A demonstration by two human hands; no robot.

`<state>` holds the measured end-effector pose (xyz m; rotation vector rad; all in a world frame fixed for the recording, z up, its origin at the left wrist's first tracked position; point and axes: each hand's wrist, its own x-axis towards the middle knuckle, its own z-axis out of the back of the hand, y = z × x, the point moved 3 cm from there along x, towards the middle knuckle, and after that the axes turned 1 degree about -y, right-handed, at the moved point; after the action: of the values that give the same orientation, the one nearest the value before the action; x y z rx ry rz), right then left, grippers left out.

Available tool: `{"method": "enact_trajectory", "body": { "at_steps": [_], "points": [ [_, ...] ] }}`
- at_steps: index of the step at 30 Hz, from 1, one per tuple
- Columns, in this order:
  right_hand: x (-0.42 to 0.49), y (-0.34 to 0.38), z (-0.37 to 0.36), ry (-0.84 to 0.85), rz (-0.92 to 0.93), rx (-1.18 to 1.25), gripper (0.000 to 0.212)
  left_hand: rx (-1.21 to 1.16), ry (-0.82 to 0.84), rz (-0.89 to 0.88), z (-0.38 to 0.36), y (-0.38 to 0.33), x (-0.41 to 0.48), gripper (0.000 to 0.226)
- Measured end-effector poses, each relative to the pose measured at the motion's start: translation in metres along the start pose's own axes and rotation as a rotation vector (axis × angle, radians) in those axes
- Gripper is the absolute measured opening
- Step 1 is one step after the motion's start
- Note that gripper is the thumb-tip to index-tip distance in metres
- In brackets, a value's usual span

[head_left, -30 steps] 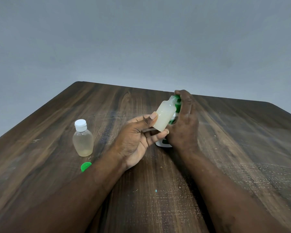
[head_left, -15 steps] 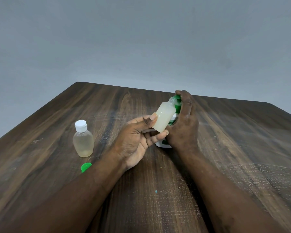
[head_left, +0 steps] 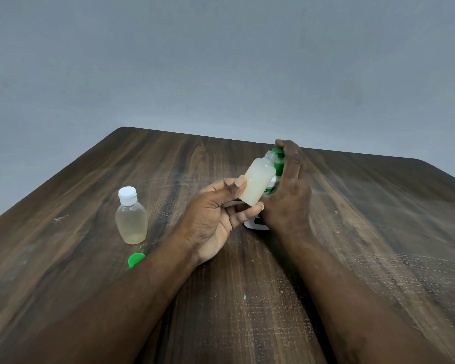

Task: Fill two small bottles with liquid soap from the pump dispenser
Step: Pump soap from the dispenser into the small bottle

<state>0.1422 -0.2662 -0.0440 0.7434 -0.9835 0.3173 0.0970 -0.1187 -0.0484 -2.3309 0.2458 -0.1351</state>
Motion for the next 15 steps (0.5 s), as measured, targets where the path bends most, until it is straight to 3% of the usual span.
{"method": "enact_trajectory", "body": {
  "at_steps": [6,15],
  "points": [
    [0.0011,0.0026,0.0002,0.023,0.007,0.031,0.076,-0.011,-0.003,0.000,-0.0002,0.0001,-0.0001,0.026],
    [-0.0002,-0.0007,-0.0002,-0.009,0.008,0.005,0.088,-0.021,-0.016,0.003,-0.0002,0.0007,-0.0010,0.025]
  ]
}}
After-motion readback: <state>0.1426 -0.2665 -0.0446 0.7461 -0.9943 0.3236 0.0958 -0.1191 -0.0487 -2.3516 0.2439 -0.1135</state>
